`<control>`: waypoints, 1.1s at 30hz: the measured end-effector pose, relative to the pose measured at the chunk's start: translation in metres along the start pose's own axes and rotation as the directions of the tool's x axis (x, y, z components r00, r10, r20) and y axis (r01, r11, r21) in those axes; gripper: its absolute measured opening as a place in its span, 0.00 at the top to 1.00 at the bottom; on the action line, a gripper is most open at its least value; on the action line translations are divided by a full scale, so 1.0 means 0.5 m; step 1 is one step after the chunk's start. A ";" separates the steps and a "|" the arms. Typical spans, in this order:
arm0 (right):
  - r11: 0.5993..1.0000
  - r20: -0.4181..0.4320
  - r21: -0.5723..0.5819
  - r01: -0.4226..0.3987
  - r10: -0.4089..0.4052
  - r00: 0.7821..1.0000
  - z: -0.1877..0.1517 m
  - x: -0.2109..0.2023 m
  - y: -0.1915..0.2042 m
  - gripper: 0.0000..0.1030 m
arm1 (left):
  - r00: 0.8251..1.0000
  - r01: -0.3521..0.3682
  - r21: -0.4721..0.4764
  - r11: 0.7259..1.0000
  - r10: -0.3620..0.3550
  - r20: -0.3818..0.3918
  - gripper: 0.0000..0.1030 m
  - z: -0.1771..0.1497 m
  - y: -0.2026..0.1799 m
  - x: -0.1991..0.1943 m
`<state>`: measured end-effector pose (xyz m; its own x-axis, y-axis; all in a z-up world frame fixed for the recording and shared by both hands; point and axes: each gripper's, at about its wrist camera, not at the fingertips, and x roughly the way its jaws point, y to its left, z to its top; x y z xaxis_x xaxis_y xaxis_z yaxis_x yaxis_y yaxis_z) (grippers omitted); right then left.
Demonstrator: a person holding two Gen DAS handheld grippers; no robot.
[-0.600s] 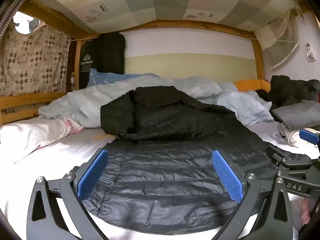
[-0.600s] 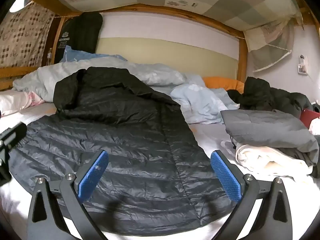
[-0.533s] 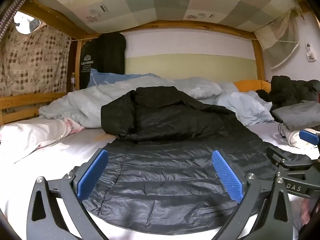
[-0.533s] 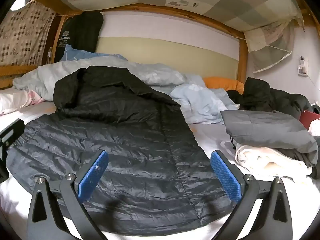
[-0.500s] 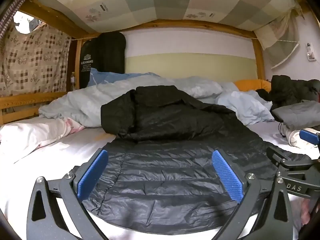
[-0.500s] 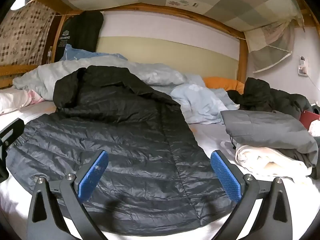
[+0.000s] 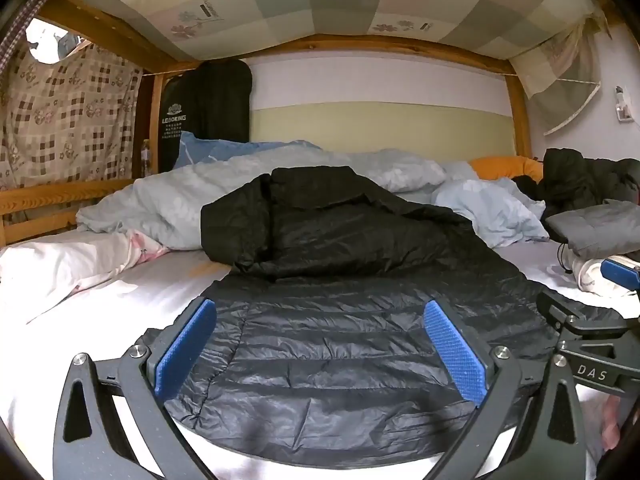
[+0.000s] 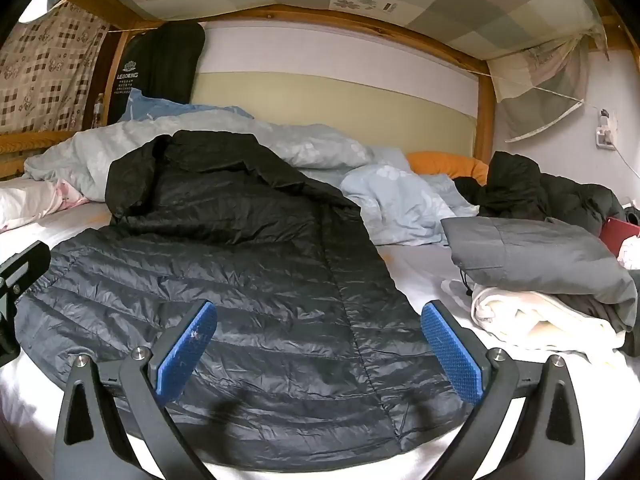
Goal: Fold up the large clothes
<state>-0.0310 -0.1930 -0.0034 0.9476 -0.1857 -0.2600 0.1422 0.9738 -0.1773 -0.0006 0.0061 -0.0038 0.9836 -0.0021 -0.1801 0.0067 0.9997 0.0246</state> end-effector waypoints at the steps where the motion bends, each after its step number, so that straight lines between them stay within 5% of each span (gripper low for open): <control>1: 1.000 0.000 0.000 0.000 0.000 1.000 0.000 0.000 0.000 0.00 | 1.000 0.000 0.000 1.000 0.000 0.000 0.00 0.000 0.000 0.000; 33: 1.000 -0.003 0.007 0.000 0.000 1.000 -0.008 0.003 -0.003 0.00 | 1.000 -0.009 0.033 0.999 0.010 -0.023 0.00 -0.010 -0.015 0.017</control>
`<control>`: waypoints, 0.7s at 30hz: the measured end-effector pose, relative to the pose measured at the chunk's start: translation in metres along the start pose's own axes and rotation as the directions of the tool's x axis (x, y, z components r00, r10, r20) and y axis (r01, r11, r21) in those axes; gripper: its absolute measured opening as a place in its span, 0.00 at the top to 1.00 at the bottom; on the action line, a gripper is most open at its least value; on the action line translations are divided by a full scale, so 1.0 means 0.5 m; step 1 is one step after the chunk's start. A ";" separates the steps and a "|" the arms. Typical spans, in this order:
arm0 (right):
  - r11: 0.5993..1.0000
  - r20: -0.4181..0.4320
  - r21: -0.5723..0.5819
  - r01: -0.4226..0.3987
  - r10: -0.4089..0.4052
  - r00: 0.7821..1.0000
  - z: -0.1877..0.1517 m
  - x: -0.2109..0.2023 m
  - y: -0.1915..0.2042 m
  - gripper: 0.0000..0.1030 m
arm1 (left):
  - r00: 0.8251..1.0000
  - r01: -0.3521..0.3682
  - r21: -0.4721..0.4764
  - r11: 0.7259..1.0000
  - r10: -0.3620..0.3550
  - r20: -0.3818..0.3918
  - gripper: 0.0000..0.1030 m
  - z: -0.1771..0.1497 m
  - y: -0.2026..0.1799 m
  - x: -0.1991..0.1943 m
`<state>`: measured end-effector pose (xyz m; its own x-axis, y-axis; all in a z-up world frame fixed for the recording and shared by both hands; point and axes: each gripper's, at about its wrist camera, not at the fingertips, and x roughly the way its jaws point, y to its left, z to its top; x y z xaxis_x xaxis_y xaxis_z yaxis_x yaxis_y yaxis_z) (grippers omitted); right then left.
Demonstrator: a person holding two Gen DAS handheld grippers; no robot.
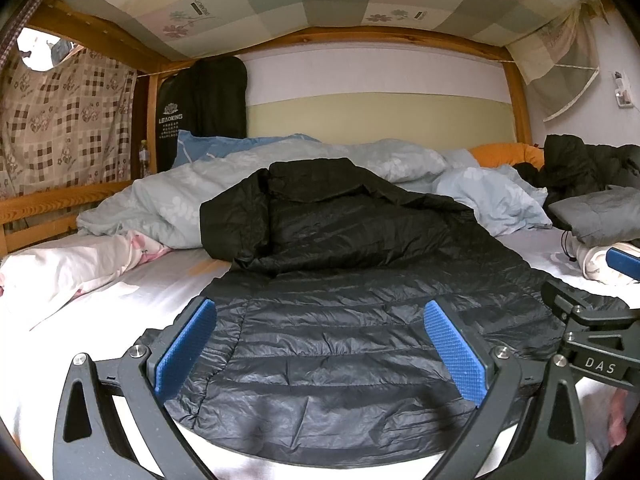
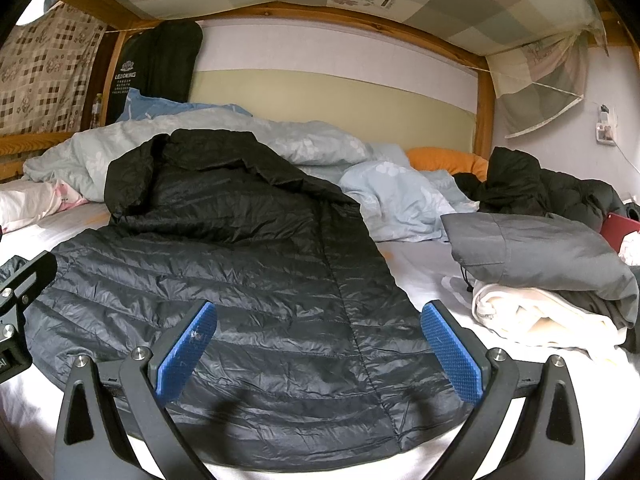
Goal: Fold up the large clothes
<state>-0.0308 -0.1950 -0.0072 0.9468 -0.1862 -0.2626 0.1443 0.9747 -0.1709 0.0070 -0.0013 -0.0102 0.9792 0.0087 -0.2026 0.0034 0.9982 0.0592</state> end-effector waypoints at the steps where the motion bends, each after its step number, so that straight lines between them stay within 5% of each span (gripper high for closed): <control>1: 1.000 0.000 0.000 0.000 0.000 1.000 0.000 0.000 0.000 0.00 | 1.000 0.001 -0.001 1.000 -0.001 -0.001 0.00 -0.001 0.000 0.001; 21: 1.000 -0.003 0.020 0.002 -0.002 1.000 -0.001 -0.003 -0.005 0.00 | 1.000 0.002 -0.009 1.000 -0.002 0.011 0.00 -0.011 0.006 -0.006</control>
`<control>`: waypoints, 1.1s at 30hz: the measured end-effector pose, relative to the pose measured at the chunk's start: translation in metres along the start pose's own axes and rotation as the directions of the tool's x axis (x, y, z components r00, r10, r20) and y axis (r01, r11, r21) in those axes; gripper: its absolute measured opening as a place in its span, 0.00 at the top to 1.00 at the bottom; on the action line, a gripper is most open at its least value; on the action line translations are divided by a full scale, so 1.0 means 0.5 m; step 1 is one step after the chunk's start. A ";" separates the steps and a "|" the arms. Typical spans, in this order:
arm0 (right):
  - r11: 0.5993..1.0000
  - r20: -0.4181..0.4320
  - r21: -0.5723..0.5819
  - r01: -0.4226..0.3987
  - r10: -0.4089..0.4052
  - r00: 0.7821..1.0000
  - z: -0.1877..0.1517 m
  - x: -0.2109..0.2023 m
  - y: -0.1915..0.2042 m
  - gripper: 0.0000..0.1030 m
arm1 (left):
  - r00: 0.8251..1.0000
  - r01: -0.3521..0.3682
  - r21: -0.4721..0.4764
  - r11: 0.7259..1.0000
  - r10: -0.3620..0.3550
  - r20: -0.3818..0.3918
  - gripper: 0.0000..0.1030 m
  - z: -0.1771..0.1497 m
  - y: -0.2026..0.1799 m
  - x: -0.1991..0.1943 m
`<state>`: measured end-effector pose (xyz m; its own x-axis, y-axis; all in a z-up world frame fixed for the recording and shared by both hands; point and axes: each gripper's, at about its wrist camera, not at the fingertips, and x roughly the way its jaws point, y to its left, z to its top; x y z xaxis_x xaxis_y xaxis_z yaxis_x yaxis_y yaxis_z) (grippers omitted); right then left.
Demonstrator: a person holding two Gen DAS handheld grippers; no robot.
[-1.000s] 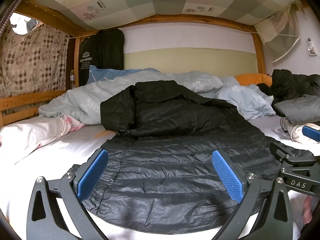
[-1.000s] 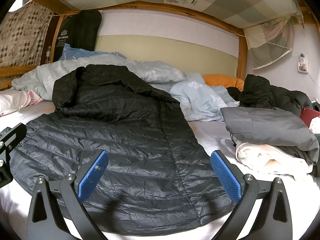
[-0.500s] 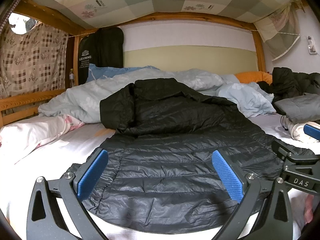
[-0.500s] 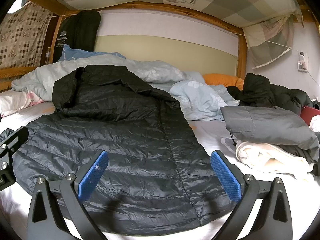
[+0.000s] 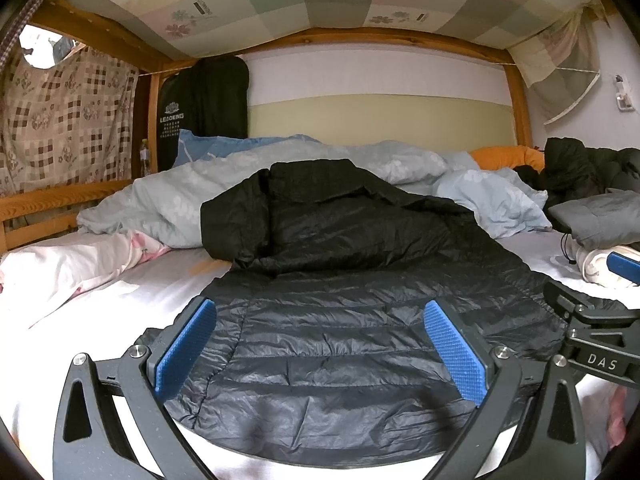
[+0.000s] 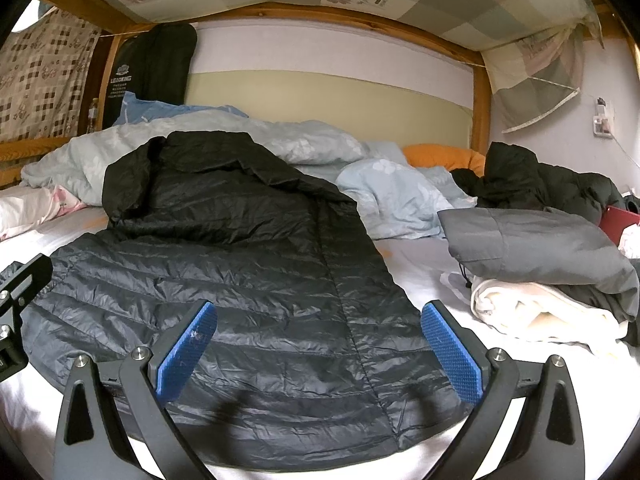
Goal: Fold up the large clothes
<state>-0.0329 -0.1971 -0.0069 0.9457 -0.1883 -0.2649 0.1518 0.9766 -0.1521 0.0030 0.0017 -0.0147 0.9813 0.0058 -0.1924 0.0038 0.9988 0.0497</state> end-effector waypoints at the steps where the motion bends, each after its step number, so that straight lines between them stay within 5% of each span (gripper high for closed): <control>1: 1.000 0.000 -0.001 0.000 0.000 1.000 0.000 0.001 -0.001 0.00 | 1.000 0.000 0.001 1.000 0.000 -0.003 0.00 0.001 0.000 0.000; 33: 1.000 -0.028 0.021 0.000 0.000 1.000 -0.009 0.014 -0.002 0.00 | 0.999 0.035 -0.002 0.999 -0.035 -0.027 0.00 0.014 0.000 0.012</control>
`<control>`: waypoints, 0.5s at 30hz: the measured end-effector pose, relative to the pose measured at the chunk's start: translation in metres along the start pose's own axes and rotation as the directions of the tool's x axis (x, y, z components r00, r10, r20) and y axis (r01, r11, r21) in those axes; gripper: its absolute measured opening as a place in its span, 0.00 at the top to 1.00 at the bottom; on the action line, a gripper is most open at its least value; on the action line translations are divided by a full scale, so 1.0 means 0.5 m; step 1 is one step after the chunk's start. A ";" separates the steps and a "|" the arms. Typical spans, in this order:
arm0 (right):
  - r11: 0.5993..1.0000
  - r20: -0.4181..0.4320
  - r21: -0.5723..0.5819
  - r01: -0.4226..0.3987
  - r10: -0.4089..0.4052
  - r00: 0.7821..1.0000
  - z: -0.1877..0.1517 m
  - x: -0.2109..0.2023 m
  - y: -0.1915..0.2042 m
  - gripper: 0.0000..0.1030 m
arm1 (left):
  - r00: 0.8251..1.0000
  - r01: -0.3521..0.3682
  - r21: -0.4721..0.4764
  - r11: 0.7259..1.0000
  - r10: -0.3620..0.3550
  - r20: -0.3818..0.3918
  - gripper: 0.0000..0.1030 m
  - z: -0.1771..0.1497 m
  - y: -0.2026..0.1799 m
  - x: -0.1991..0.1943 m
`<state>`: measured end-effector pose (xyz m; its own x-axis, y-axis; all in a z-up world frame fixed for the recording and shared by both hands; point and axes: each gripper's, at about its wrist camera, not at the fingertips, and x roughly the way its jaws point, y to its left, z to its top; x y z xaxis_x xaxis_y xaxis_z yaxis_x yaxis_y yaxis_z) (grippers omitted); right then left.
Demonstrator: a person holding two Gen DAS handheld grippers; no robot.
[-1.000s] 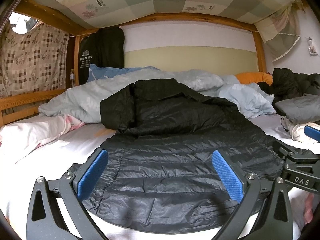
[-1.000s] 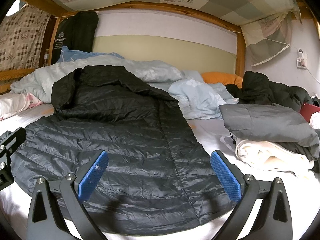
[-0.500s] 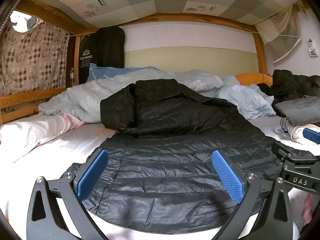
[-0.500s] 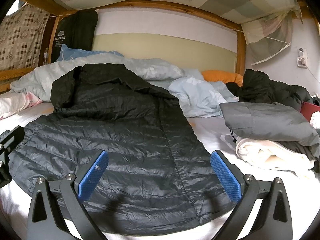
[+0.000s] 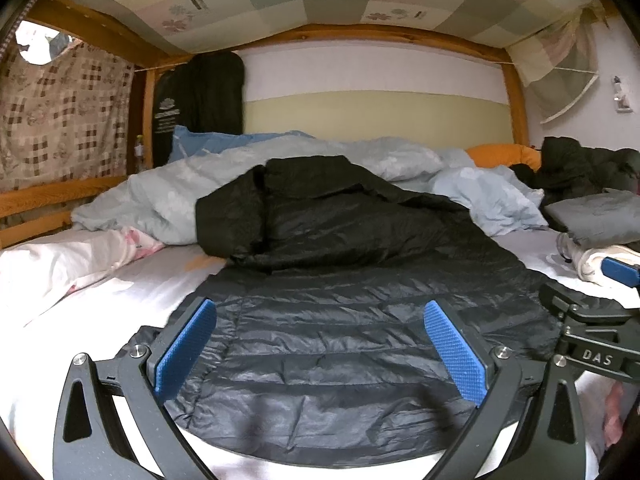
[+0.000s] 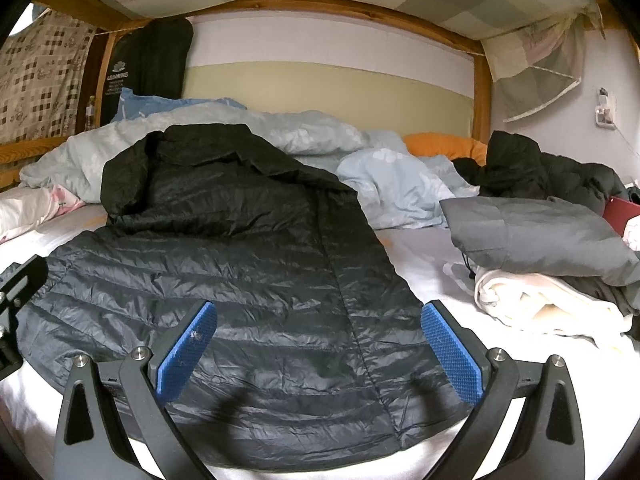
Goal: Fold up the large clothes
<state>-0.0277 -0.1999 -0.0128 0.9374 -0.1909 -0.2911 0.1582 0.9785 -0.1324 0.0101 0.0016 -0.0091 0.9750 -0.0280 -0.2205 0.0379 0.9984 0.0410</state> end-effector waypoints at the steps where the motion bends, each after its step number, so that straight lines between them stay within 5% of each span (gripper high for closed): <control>1: 1.000 0.001 0.002 0.001 -0.001 1.000 0.000 0.000 -0.001 0.00 | 1.000 0.017 -0.002 1.000 -0.017 -0.006 0.00 0.000 0.001 0.003; 9: 1.000 -0.011 0.022 -0.017 0.017 1.000 -0.007 -0.014 -0.003 0.00 | 0.998 0.002 -0.029 1.000 0.000 0.058 0.00 -0.004 0.011 -0.031; 13: 0.993 -0.043 0.091 -0.071 0.075 0.996 -0.007 -0.019 -0.041 0.00 | 1.000 0.015 -0.059 0.998 -0.016 -0.021 0.00 0.007 0.043 -0.027; 15: 0.990 -0.007 0.110 -0.089 0.091 0.996 -0.002 -0.044 -0.060 0.00 | 0.999 -0.003 -0.033 0.999 0.004 0.033 0.00 0.024 0.058 -0.063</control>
<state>-0.0532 -0.2253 -0.0036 0.9459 -0.1020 -0.3081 0.1068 0.9943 -0.0013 -0.0170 0.0307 0.0109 0.9819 -0.0251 -0.1880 0.0273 0.9996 0.0092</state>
